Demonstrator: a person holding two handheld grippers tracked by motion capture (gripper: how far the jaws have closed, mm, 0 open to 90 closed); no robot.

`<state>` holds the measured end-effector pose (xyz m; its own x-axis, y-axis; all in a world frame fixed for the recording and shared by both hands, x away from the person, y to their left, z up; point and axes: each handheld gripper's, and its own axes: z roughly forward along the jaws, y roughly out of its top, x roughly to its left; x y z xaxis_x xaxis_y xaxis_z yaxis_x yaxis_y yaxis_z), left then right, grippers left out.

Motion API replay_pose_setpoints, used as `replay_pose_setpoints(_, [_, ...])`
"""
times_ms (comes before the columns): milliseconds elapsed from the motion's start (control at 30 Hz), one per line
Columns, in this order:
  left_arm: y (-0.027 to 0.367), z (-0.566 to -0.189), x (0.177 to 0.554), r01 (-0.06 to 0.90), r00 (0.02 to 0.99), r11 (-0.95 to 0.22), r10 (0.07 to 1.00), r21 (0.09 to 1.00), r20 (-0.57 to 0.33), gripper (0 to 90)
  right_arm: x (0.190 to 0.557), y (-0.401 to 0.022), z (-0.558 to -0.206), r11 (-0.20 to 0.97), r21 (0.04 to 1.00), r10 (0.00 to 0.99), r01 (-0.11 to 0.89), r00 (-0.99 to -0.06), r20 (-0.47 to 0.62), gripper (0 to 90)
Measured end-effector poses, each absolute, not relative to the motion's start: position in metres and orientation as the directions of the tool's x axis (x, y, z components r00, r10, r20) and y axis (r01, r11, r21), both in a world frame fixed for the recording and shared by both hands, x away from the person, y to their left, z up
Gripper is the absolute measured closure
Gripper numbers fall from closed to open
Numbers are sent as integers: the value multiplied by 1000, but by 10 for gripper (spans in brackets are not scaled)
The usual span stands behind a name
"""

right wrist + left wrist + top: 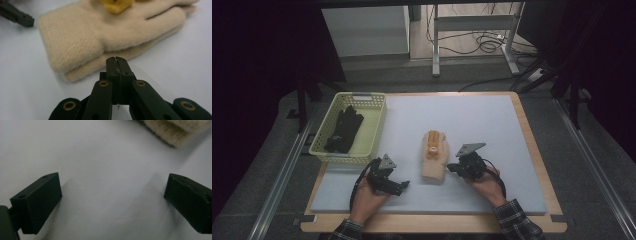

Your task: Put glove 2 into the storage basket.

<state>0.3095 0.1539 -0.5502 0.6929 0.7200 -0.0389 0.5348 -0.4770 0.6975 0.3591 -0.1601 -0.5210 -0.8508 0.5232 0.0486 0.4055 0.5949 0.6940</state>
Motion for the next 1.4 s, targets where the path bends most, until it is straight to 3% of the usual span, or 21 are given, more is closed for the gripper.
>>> replay_pose_setpoints(433, [154,-550,309,535,693,-477,720,697,-39,13,355,-147,-529,589,700,503,403,-861,72,884])
replay_pose_setpoints(1400, [154,-550,310,535,693,-477,720,697,-39,13,365,-82,-532,635,704,461,318,-887,-15,867])
